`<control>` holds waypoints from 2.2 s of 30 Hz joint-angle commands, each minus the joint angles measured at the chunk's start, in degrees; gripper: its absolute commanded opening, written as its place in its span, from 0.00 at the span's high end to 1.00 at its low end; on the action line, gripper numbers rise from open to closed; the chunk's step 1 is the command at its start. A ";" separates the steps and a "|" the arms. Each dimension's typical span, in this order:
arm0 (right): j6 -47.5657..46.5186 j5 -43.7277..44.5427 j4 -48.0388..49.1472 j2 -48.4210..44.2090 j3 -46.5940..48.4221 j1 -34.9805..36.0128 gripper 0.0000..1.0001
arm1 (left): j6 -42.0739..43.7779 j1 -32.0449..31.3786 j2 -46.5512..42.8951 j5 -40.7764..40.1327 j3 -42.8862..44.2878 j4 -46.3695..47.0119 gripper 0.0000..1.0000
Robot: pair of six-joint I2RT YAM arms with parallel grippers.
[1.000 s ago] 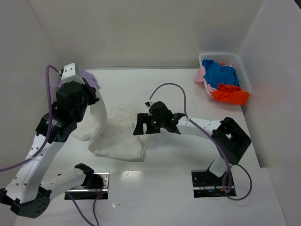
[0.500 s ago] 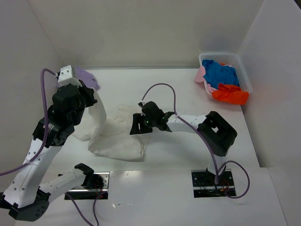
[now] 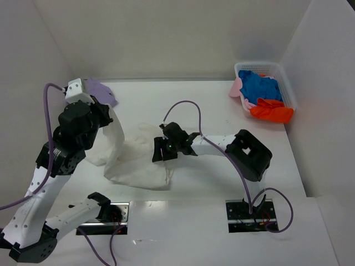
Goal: Fold and stack the t-shirts
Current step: Flatten out the tshirt
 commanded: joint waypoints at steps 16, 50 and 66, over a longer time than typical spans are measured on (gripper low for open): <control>1.38 6.81 -2.26 -4.03 2.75 1.55 1.00 | -0.79 0.34 -1.85 -3.15 -0.56 1.56 1.00; -16.55 40.86 -21.16 -31.30 46.89 -35.35 1.00 | 19.76 0.86 15.11 -34.45 22.74 19.93 1.00; -14.01 44.28 -20.47 -35.35 34.57 -42.21 1.00 | 7.73 20.89 22.75 -9.42 19.48 14.48 1.00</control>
